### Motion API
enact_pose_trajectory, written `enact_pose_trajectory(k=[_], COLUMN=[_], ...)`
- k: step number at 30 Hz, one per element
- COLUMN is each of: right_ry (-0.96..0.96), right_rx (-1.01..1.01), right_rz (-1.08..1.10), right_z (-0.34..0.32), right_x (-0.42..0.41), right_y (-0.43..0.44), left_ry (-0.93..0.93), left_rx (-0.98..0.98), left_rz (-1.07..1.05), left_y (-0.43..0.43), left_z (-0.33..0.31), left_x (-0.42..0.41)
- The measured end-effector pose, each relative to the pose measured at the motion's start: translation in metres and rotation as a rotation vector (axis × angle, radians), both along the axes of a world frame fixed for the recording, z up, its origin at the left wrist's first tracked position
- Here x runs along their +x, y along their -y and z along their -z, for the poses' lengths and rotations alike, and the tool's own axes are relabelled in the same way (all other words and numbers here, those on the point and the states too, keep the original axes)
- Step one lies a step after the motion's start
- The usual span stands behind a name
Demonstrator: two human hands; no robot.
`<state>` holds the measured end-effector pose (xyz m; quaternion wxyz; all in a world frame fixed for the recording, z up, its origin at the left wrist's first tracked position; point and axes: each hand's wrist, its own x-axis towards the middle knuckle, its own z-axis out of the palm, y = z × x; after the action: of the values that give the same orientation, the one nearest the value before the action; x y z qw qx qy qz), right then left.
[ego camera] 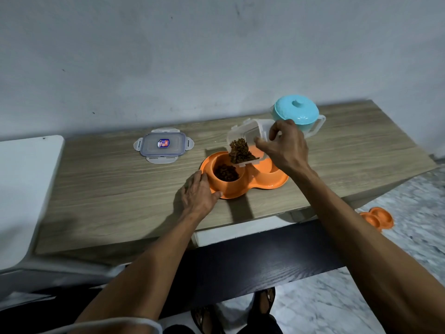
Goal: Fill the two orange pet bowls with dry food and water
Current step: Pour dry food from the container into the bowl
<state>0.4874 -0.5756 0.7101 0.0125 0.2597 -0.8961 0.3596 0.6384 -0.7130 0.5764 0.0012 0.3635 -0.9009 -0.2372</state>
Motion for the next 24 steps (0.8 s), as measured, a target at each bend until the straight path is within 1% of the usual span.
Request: enact_pose_trajectory(k=[4, 8, 14, 19, 24], right_ry=[0.229, 0.492, 0.829, 0.990, 1.017], right_rx=[-0.191, -0.372, -0.480, -0.548, -0.529], right_rz=[0.111, 0.170, 0.164, 0.101, 0.075], right_z=[0.009, 0.019, 0.037, 0.049, 0.055], right_x=[-0.014, -0.027, -0.033, -0.033, -0.037], right_y=[-0.010, -0.019, -0.023, -0.014, 0.005], left_ry=[0.002, 0.007, 0.007, 0.032, 0.046], left_rx=[0.012, 0.010, 0.005, 0.017, 0.003], left_rz=[0.001, 0.003, 0.005, 0.009, 0.004], left_y=[0.001, 0.002, 0.002, 0.002, 0.001], left_z=[0.002, 0.001, 0.002, 0.001, -0.001], left_x=[0.000, 0.000, -0.001, -0.001, -0.001])
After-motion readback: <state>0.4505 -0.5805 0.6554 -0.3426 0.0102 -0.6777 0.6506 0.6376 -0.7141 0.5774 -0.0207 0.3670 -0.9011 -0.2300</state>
